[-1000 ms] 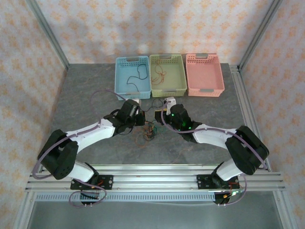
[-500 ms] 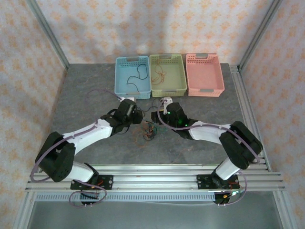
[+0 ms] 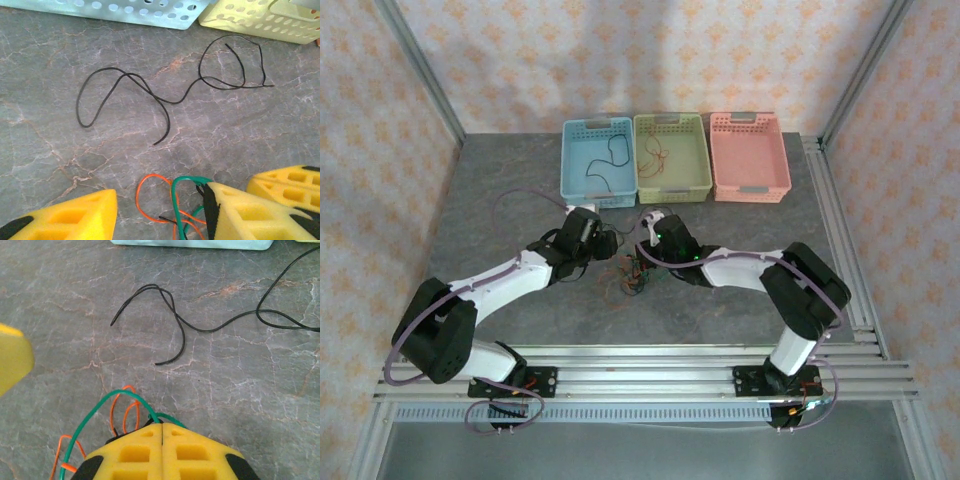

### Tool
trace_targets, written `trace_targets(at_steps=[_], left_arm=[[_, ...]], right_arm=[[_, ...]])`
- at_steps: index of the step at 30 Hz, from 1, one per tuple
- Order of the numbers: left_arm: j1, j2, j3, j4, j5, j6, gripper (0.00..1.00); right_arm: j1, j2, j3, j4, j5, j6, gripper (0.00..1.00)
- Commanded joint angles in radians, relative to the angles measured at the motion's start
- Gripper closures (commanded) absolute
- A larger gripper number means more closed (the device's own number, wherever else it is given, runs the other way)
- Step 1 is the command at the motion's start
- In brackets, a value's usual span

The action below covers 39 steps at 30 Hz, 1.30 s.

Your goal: Untangle the cables

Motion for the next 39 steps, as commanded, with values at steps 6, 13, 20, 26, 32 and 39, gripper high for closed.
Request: trace_targets(at_steps=[6, 13, 20, 26, 32, 39], left_arm=[[-0.001, 0.07, 0.009, 0.036, 0.124, -0.009, 0.43], [-0.027, 0.147, 0.07, -0.036, 0.128, 0.011, 0.43], [-0.051, 0.226, 0.113, -0.061, 0.138, 0.021, 0.49], [-0.075, 0.262, 0.143, -0.072, 0.186, 0.021, 0.49], [-0.083, 0.271, 0.153, -0.079, 0.2, 0.021, 0.59], [-0.083, 0.238, 0.141, -0.079, 0.172, 0.021, 1.0]], right_arm=[[-0.01, -0.135, -0.109, 0.168, 0.13, -0.004, 1.0], [-0.085, -0.129, -0.146, 0.22, 0.128, 0.1, 1.0], [-0.091, -0.117, -0.143, 0.221, 0.11, 0.109, 1.0], [-0.09, -0.122, -0.145, 0.223, 0.111, 0.112, 1.0], [-0.091, -0.124, -0.147, 0.222, 0.118, 0.11, 1.0], [-0.091, -0.13, -0.15, 0.222, 0.135, 0.106, 1.0]])
